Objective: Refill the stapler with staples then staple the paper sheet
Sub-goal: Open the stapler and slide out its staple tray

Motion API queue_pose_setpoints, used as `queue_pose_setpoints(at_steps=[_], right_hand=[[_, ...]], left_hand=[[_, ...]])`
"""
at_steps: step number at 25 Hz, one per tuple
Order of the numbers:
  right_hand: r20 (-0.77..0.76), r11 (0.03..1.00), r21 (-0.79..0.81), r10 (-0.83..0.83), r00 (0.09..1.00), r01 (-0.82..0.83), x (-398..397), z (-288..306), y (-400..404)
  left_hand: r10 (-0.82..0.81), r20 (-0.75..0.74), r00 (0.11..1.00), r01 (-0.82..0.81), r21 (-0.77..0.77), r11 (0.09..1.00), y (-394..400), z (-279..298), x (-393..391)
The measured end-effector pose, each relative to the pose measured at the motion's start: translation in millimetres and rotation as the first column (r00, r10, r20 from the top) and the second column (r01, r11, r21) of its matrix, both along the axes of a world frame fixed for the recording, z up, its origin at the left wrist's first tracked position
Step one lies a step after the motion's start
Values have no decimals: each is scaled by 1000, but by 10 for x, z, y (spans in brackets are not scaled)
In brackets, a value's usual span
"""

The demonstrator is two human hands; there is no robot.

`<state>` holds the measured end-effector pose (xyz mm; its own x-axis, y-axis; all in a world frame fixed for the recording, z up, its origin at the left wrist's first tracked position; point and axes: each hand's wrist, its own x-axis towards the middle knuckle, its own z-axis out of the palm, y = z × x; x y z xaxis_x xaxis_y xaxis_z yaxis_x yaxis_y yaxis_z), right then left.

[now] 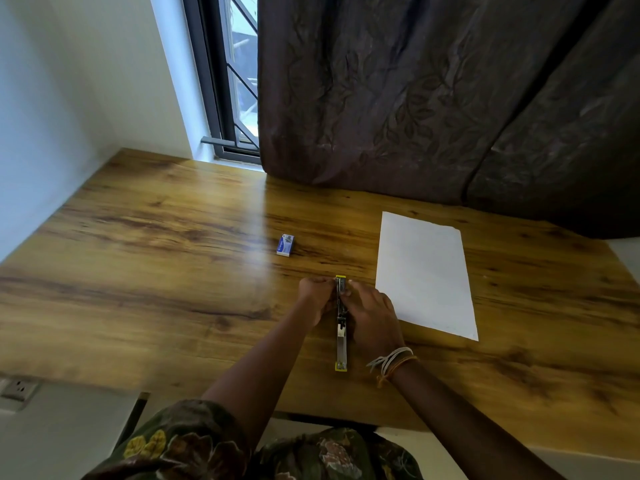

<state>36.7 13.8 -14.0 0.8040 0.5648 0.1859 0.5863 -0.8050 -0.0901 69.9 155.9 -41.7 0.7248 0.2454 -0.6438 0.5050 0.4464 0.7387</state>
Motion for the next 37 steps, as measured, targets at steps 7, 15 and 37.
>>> queue_pose_setpoints(at_steps=[7,15,37], right_hand=[[-191,961,239,-95,977,140,210,164,28],[-225,998,64,1,974,14,413,378,113],[-373,997,15,-64,926,75,449,517,272]], left_hand=[[16,8,1000,-16,-39,999,14,14,1],[32,1,999,-32,-8,999,-11,61,-6],[4,17,1000,-3,-29,1000,-24,100,-31]])
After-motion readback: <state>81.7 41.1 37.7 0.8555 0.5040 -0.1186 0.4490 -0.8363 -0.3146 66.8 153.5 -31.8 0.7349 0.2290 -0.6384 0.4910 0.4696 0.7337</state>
